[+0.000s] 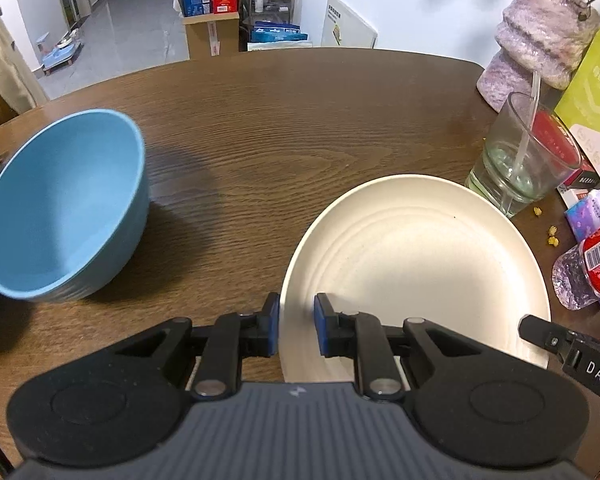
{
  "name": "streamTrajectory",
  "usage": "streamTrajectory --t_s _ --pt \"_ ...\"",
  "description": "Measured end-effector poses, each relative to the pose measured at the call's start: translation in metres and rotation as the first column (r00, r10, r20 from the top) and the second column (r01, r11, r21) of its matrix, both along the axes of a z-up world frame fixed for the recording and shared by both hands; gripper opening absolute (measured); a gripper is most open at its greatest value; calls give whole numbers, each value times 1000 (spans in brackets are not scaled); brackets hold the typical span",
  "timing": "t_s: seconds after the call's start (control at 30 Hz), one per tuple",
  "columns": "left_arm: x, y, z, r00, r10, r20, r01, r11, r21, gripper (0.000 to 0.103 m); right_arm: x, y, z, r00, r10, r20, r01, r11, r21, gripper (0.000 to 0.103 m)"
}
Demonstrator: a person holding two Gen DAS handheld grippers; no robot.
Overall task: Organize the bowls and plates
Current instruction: 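Carry the gripped cream plate back toward the plate stack with both tools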
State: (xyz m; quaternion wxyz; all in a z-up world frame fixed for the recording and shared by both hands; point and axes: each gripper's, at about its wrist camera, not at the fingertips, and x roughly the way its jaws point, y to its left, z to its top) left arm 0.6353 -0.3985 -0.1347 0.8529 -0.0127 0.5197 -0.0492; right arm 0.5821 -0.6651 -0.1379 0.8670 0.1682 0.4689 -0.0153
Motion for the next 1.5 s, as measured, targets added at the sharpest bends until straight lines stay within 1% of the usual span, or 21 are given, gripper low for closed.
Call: streamTrajectory --t_s 0.33,0.87,1.5 --pt "-25 32 13 999 33 25 -33 999 -8 18 -15 27 16 998 47 28 -47 999 -7 7" --pt "-72 108 32 992 113 47 -112 993 -26 18 -40 94 36 988 148 54 -147 989 -18 7" --pt "-126 190 46 974 220 61 -218 975 -28 19 -63 178 52 961 271 62 -269 963 -31 7"
